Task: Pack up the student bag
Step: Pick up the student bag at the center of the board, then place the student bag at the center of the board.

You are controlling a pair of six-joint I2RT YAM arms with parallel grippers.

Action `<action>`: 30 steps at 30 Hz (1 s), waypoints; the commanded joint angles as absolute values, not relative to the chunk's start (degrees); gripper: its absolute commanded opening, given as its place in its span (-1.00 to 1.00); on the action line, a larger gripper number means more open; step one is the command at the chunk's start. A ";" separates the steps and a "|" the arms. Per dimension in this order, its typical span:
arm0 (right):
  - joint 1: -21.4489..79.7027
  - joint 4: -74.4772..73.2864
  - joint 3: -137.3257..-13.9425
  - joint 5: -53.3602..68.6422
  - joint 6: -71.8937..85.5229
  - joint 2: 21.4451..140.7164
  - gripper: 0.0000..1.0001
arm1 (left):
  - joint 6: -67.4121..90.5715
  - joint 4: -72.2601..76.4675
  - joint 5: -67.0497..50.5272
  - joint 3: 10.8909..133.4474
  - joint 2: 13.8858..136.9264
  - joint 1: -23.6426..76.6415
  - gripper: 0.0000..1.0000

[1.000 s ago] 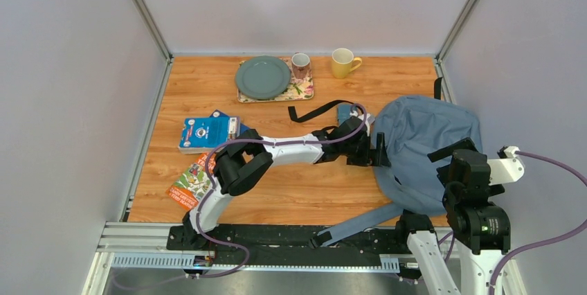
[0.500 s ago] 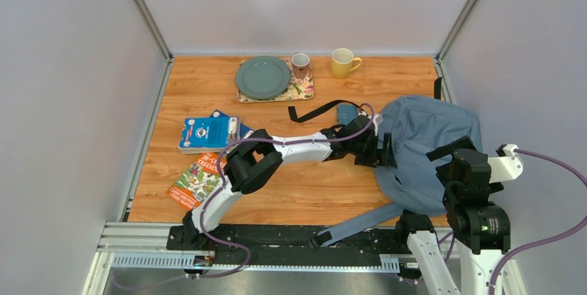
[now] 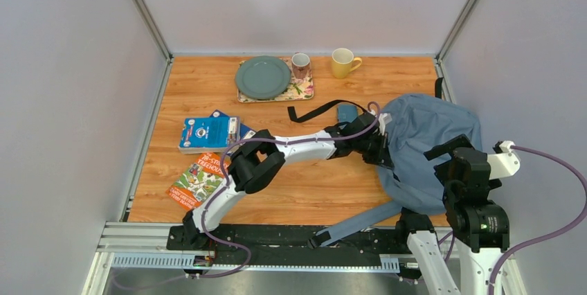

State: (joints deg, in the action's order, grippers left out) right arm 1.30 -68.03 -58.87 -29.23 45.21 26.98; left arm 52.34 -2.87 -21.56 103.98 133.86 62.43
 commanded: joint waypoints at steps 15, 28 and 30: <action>0.97 -63.29 -62.15 -20.40 39.03 25.66 0.93 | 27.45 -16.94 -54.74 100.64 108.04 43.61 -1.00; 0.97 -56.69 -50.27 -7.63 39.55 26.81 0.89 | 48.21 1.79 -63.99 95.65 99.51 35.24 -1.00; 1.05 -56.87 -50.36 -8.96 38.77 27.16 0.89 | 55.36 8.59 -62.16 93.43 96.78 36.38 -1.00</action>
